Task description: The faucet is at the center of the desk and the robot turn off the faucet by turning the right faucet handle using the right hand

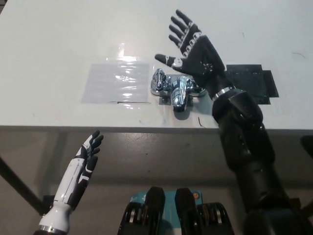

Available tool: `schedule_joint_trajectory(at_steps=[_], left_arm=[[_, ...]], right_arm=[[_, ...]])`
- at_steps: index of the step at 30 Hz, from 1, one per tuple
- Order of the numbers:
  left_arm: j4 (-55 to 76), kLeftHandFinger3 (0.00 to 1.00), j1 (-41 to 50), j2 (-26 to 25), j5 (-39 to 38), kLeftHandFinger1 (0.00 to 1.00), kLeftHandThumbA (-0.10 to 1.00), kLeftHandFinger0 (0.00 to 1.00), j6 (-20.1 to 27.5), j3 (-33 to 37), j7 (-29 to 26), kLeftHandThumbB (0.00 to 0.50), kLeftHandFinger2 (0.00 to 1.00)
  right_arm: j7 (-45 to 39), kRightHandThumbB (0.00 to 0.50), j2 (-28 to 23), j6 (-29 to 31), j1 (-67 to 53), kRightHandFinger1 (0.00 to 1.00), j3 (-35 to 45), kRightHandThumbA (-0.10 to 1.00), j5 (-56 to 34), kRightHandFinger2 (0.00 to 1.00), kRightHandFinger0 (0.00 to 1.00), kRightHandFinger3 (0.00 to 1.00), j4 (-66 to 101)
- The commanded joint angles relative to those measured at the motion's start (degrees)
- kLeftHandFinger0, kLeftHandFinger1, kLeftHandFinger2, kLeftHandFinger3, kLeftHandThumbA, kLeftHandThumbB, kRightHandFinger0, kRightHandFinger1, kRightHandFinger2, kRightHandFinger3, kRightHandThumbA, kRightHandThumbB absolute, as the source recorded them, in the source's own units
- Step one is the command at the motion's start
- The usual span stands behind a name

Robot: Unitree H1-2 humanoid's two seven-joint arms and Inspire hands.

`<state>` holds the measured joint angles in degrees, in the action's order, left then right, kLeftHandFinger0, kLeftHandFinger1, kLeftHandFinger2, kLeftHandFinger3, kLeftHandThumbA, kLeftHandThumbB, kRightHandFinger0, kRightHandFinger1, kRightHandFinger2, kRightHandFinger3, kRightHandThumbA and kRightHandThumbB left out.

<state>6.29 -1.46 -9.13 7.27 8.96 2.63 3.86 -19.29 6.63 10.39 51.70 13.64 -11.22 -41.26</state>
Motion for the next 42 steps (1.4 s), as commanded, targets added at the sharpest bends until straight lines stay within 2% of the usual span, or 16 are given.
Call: schedule_joint_trajectory(at_steps=[1,3,7,10,14,16,18,20,26,29,37,38,40,42], left_arm=[[1.27,1.0,-1.14,-0.89,0.24,1.0,1.0,1.0,0.86,-0.47,0.14,0.23,1.0],[1.05,1.0,-1.19,-0.97,0.09,1.0,1.0,1.0,1.1,-0.5,0.19,0.227,1.0],[1.04,1.0,-1.2,-1.18,-0.15,1.0,1.0,1.0,1.12,-0.71,0.24,0.231,1.0],[0.91,1.0,-1.58,-1.13,-0.07,1.0,1.0,1.0,0.94,-0.69,0.19,0.232,1.0],[1.01,1.0,-1.74,-1.12,-0.16,1.0,1.0,1.0,0.74,-0.72,0.22,0.235,1.0],[0.77,1.0,-1.86,-1.26,-0.03,1.0,1.0,1.0,1.25,-0.72,0.18,0.219,1.0],[0.74,1.0,-1.83,-1.28,-0.18,1.0,1.0,1.0,1.25,-0.81,0.17,0.221,1.0],[0.63,1.0,-1.9,-1.29,-0.22,1.0,1.0,1.0,1.36,-0.78,0.2,0.219,1.0],[0.82,1.0,-2.12,-1.55,-0.3,1.0,1.0,1.0,1.07,-0.8,0.41,0.222,1.0],[0.72,1.0,-2.24,-1.57,-0.44,1.0,1.0,1.0,1.08,-0.82,0.45,0.227,1.0],[0.76,1.0,-2.63,-1.5,-0.25,1.0,1.0,1.0,1.03,-0.57,0.55,0.225,1.0],[0.82,1.0,-2.7,-1.57,-0.25,1.0,1.0,1.0,0.95,-0.64,0.54,0.228,1.0],[0.92,1.0,-2.73,-1.66,-0.17,1.0,1.0,1.0,1.09,-0.75,0.42,0.228,1.0],[1.05,1.0,-2.7,-1.73,-0.36,1.0,1.0,1.0,1.01,-0.87,0.41,0.225,1.0]], right_arm=[[6.82,0.313,3.09,0.58,-0.11,1.0,0.4,1.0,-1.64,1.0,1.0,1.0,7.05],[8.53,0.285,4.28,0.57,-1.42,1.0,0.62,1.0,-1.76,1.0,1.0,1.0,8.76],[8.73,0.284,3.87,1.2,-1.97,1.0,0.15,1.0,-1.83,1.0,1.0,1.0,9.6],[7.88,0.323,1.98,0.71,-1.53,1.0,-0.62,1.0,-2.02,1.0,1.0,1.0,14.3],[8.34,0.321,-0.1,-0.97,-1.48,1.0,-2.03,1.0,-0.73,1.0,1.0,1.0,24.69],[7.87,0.328,-2.26,-3.17,-2.17,1.0,-3.09,1.0,0.03,1.0,1.0,1.0,33.09],[7.46,0.355,-4.21,-6.2,-4.01,1.0,-3.84,1.0,0.39,1.0,1.0,1.0,40.23],[6.79,0.346,-5.72,-7.47,-5.58,1.0,-4.37,1.0,0.29,1.0,1.0,1.0,44.33],[6.31,0.38,-10.35,-12.16,-15.78,1.0,-5.12,1.0,-1.43,1.0,1.0,1.0,63.15],[4.61,0.369,-12.39,-11.74,-21.11,1.0,-6.05,1.0,-3.19,1.0,1.0,1.0,67.9],[2.99,0.325,-13.63,-5.42,-38.53,1.0,-10.65,1.0,-0.55,1.0,1.0,1.0,72.72],[2.92,0.331,-13.64,-3.78,-40.65,1.0,-11.45,1.0,0.4,1.0,1.0,1.0,72.12],[2.77,0.381,-14.14,-2.58,-44.9,1.0,-13.17,1.0,1.65,1.0,1.0,1.0,70.36],[3.32,0.357,-13.94,-1.07,-47.51,1.0,-14.04,1.0,2.89,1.0,1.0,1.0,67.87]])
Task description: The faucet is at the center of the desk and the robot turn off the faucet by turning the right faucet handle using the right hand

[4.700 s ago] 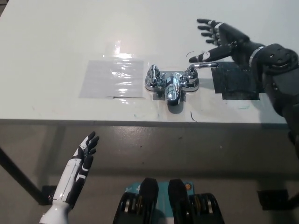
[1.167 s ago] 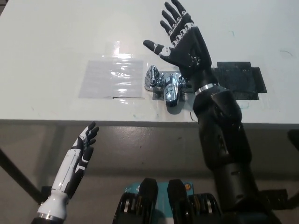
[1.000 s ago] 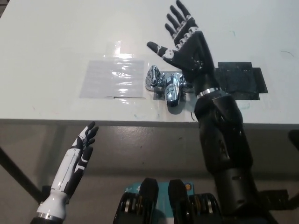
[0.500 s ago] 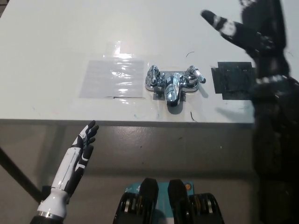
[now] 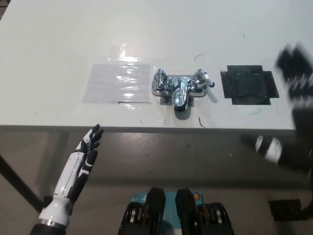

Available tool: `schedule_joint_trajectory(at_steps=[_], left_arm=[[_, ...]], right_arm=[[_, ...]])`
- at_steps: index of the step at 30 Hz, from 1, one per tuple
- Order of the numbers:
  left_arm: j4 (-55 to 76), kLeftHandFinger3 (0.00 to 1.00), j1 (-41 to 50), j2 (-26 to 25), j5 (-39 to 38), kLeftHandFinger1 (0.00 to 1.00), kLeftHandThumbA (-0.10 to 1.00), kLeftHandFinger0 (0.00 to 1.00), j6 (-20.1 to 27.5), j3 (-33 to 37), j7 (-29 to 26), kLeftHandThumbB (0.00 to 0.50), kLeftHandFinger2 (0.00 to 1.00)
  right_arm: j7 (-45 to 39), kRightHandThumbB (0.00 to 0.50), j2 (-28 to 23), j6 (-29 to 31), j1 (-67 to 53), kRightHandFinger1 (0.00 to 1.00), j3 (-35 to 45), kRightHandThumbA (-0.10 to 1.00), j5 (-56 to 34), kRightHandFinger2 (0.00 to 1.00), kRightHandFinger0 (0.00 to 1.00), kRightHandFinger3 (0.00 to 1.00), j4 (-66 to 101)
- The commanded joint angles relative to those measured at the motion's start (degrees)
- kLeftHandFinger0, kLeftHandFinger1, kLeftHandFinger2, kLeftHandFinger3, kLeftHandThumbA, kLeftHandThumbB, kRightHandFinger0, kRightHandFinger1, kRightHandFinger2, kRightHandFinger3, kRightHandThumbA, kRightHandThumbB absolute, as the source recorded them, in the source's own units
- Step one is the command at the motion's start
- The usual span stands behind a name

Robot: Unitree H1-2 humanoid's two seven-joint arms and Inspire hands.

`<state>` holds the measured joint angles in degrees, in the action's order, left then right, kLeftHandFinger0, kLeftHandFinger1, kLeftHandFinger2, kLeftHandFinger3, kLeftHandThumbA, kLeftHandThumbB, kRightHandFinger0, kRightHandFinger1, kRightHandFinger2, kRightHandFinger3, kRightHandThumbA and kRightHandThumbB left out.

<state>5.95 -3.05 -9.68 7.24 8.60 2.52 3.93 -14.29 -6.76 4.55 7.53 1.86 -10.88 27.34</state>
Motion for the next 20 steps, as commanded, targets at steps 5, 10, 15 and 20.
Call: schedule_joint_trajectory(at_steps=[5,10,15,20], left_arm=[[0.73,1.0,-1.24,-1.12,-0.7,1.0,1.0,1.0,1.88,-0.9,0.19,0.233,1.0],[0.52,1.0,-1.22,-1.11,0.19,1.0,1.0,1.0,2.35,-0.87,-0.24,0.234,1.0],[0.15,1.0,-0.98,-0.96,-0.3,1.0,1.0,1.0,2.91,-1.04,-0.3,0.241,1.0],[-0.12,1.0,-1.02,-1.07,-0.56,1.0,1.0,1.0,2.9,-1.16,-0.17,0.244,1.0]], right_arm=[[0.37,0.314,-0.11,10.78,-5.47,1.0,-2.49,1.0,5.91,1.0,1.0,1.0,-11.14],[2.15,0.256,1.84,11.39,-5.68,1.0,-2.89,1.0,7.17,1.0,1.0,1.0,-17.49],[2.93,0.193,3.4,12.67,-5.39,1.0,-3.66,1.0,8.35,1.0,1.0,1.0,-22.4],[2.91,0.13,3.31,15.02,-4.38,1.0,-3.67,1.0,8.31,1.0,1.0,1.0,-26.93]])
